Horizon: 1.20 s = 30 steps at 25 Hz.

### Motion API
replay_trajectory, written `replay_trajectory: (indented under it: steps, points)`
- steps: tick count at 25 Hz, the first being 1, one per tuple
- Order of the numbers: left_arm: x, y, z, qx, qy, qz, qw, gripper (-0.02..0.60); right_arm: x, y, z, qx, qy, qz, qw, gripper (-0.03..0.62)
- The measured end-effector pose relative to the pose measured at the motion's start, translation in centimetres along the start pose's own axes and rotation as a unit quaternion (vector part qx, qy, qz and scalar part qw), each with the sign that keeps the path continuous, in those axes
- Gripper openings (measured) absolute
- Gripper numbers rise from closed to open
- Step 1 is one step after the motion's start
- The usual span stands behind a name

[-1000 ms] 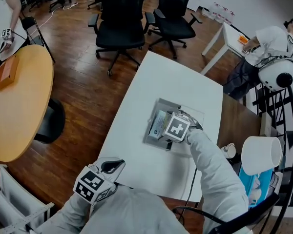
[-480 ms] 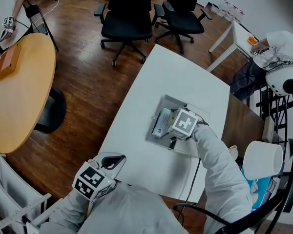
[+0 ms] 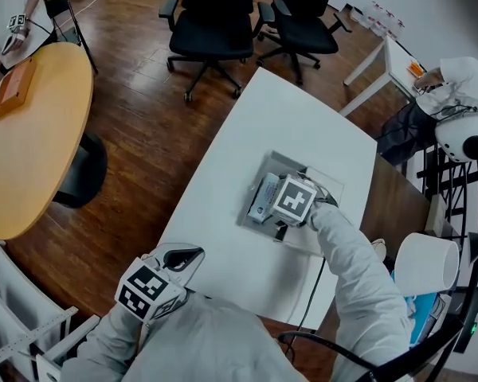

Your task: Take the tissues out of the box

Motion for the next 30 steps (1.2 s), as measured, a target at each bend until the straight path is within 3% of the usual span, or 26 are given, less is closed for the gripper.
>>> replay_trajectory:
  steps: [14,18,20,26,30]
  points:
    - [-0.2,-0.8,-0.5,-0.001,0.006,0.000,1.0000,0.015,0.4,-0.8,-1.1,-0.033,-0.025,0.012,0.999,0.561]
    - [-0.3,-0.7,-0.8,-0.002,0.005,0.006,1.0000,0.015,0.5,-1.5,-3.9,-0.036,-0.043,0.017,0.998,0.561]
    - [-0.3,-0.5,-0.8,-0.003,0.006,0.010,0.9999,0.015,0.9,-1.9,-6.4,-0.061,-0.053,0.016,0.997,0.561]
    - [-0.7,-0.1,-1.2,-0.007,0.003,0.029,0.9995,0.015,5.5,-5.0,-15.6,-0.183,-0.098,0.053,0.977,0.561]
    - [-1.4,-0.3,-1.2,-0.009,-0.003,0.048,0.9988,0.015,9.9,-9.7,-17.9,-0.245,-0.077,0.166,0.952,0.561]
Point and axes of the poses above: the fingertips, and each gripper's own axes: z forward along the fingers, x to its left, y out of its top, the point moved 10 cm from there along -z, backward along the fingers, and after that the axes turned 15 degrees about x, right-handed, at the moved point
